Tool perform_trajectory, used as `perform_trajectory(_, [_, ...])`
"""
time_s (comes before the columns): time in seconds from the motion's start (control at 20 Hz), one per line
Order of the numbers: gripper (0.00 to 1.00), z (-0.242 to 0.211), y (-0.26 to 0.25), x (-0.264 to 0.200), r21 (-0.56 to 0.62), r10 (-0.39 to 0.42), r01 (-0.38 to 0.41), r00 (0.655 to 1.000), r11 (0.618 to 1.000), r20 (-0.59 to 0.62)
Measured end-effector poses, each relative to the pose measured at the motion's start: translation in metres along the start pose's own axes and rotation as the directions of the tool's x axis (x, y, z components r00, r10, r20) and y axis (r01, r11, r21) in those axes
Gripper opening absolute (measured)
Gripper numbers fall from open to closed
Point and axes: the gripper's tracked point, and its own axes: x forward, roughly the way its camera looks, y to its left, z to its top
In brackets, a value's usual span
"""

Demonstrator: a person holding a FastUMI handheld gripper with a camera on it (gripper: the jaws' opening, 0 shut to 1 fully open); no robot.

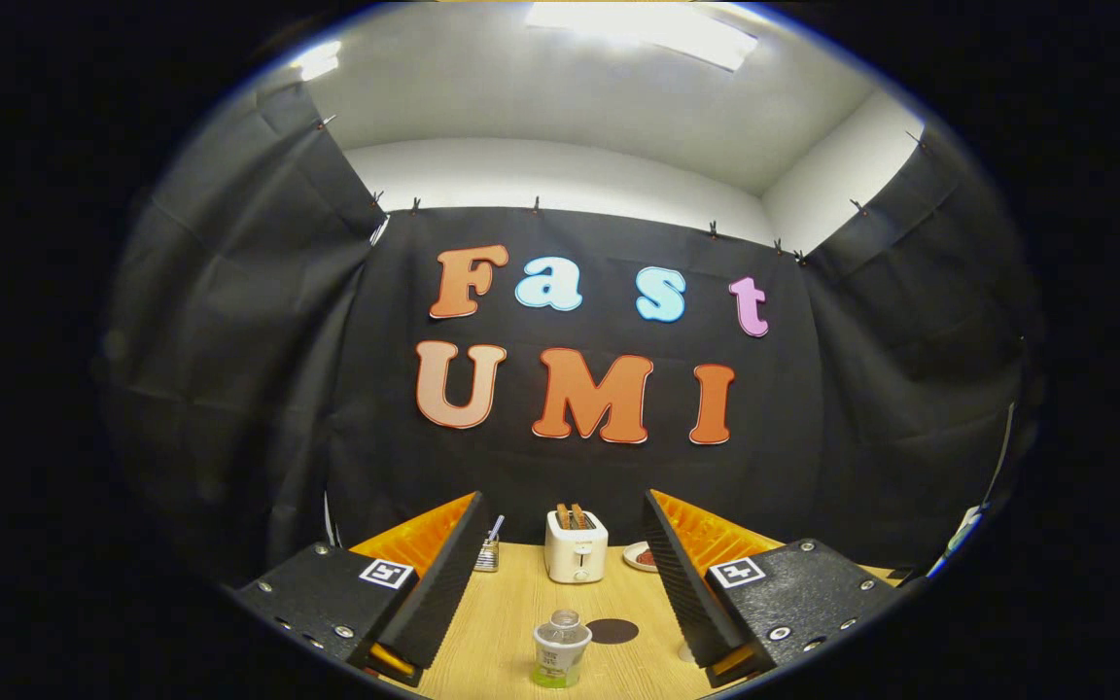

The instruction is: Take the bottle from table, then pour the juice into the cup, finally place the bottle on the coaster

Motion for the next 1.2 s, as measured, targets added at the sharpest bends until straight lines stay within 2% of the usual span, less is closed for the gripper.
perform_trajectory(0.15, [0.95,-0.001,0.001,-0.001,0.035,0.007,-0.007,1.0,0.999,-0.002])
perform_trajectory(0.45, [0.95,-0.014,-0.001,0.002,0.005,-0.011,0.011,1.0,1.0,-0.019])
perform_trajectory(0.65, [0.95,-0.038,0.008,-0.004,-0.012,0.016,-0.017,0.999,1.0,-0.037])
perform_trajectory(0.9, [0.95,-0.075,0.011,-0.008,-0.056,-0.011,0.007,0.997,0.998,-0.078])
perform_trajectory(1.1, [0.95,-0.111,0.016,-0.006,-0.046,0.001,-0.006,0.996,0.999,-0.095])
perform_trajectory(1.2, [0.94,-0.134,0.005,-0.005,-0.045,-0.019,0.014,0.993,0.999,-0.116])
